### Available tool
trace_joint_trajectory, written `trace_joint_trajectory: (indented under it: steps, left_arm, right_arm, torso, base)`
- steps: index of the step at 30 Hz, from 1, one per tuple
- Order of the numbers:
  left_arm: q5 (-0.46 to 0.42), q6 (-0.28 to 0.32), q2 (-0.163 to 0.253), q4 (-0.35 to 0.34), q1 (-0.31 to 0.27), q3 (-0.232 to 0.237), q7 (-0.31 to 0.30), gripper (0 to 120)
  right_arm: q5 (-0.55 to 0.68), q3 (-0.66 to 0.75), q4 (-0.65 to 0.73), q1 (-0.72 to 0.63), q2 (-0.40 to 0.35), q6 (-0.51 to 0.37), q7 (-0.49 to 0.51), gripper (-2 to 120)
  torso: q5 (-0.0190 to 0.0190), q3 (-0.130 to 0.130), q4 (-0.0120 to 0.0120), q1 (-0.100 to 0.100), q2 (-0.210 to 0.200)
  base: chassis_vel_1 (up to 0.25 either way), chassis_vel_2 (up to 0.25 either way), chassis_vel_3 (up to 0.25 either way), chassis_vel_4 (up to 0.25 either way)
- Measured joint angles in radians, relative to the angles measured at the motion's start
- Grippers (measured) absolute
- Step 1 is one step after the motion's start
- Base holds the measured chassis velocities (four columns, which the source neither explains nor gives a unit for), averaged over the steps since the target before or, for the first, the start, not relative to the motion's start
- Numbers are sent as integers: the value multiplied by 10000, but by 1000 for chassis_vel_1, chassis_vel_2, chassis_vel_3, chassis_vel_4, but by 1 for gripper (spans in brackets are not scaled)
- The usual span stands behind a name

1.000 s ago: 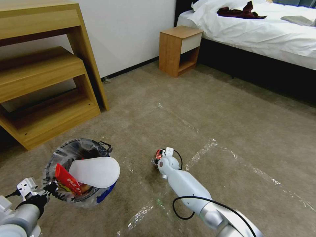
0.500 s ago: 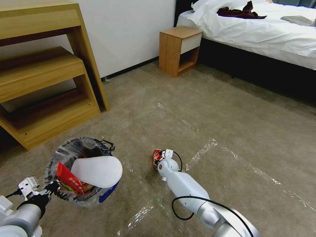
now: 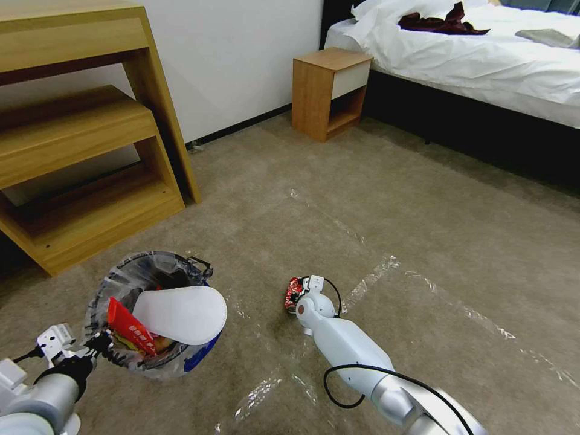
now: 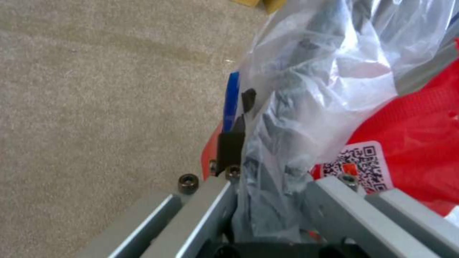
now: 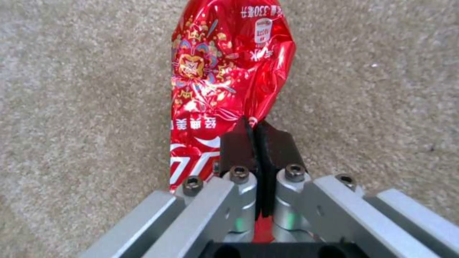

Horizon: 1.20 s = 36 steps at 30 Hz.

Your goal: Pick up the trash bin and place the garbage on the floor into it.

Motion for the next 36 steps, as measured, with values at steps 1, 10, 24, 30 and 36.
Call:
trace_joint_trajectory:
  steps: [1, 10, 24, 30, 36]
  left_arm:
    - [0, 0, 0, 0, 0, 0, 0, 0]
    - [65, -25, 36, 164, -30, 0, -1, 0]
    - [-527, 239, 526, 153, -229, -31, -242, 0]
    - [-917, 366, 936, 245, -251, -34, -413, 0]
    - [-1083, 445, 1268, 413, -371, 83, -496, 0]
  right_arm:
    - [0, 0, 0, 0, 0, 0, 0, 0]
    - [305, -107, 1764, -501, -861, 212, 45, 0]
    - [1778, -1090, 8427, 183, -4292, 2817, -1796, 0]
    - [2389, -2225, 10011, 1312, -5323, 4131, -2919, 0]
    - [2156, -3987, 10679, 2566, -5570, 5381, -4211, 0]
  torso:
    - [0, 0, 0, 0, 0]
    - [3, 0, 1, 0, 0]
    - [3, 0, -1, 0, -1]
    - [0, 0, 1, 0, 0]
    - [1, -1, 1, 0, -1]
  base:
    - [0, 0, 0, 0]
    - [0, 0, 0, 0]
    - [0, 0, 0, 0]
    - [0, 0, 0, 0]
    - [0, 0, 0, 0]
